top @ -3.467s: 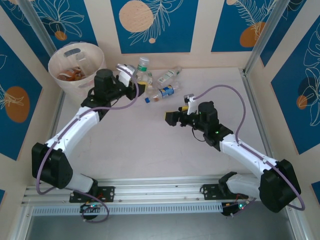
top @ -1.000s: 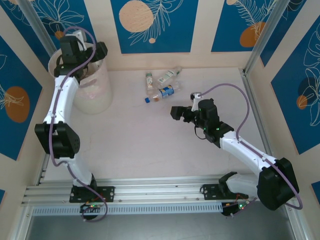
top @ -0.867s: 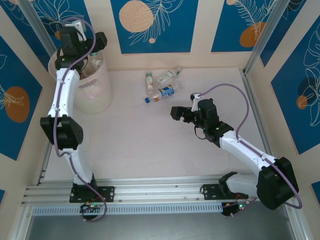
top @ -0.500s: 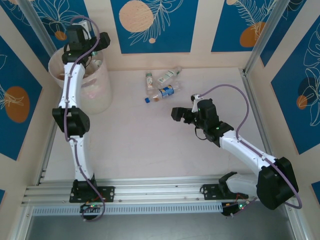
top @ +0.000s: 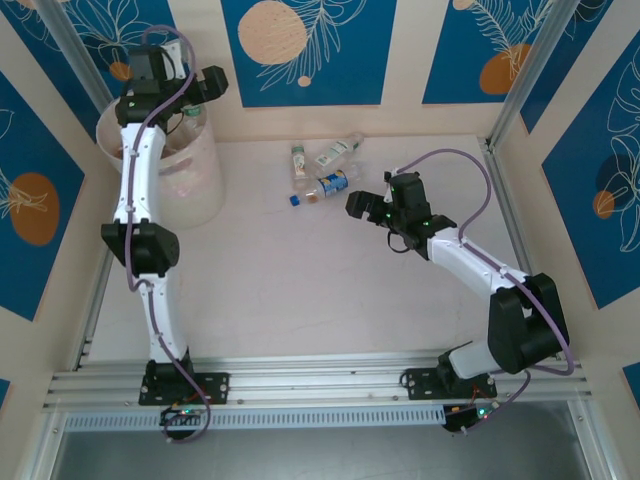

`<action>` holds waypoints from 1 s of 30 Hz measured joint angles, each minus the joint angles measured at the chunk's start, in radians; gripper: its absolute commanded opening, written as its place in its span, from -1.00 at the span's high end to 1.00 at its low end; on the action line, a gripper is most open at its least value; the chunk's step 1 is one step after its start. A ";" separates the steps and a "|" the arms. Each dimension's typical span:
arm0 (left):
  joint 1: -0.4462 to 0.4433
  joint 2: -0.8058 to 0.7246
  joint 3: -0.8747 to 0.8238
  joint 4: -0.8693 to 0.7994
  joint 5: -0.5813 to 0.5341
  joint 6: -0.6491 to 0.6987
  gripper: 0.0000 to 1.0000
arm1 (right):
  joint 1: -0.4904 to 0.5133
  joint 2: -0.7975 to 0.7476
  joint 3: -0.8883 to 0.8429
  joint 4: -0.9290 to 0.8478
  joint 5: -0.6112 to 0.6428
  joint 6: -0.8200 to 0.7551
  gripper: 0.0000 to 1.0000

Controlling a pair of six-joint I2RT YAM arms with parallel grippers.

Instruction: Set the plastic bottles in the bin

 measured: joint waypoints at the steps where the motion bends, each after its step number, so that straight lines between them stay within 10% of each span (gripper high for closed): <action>1: -0.017 -0.012 0.000 -0.013 0.006 0.008 -1.00 | -0.003 0.000 0.000 0.000 0.001 0.007 -0.99; 16: -0.373 -0.074 -0.448 0.092 -0.080 0.151 -1.00 | -0.111 -0.092 -0.088 -0.018 -0.029 0.060 -0.99; 30: -0.445 -0.052 -0.719 0.246 -0.268 0.399 -1.00 | -0.128 0.343 0.278 -0.099 -0.112 0.209 -0.99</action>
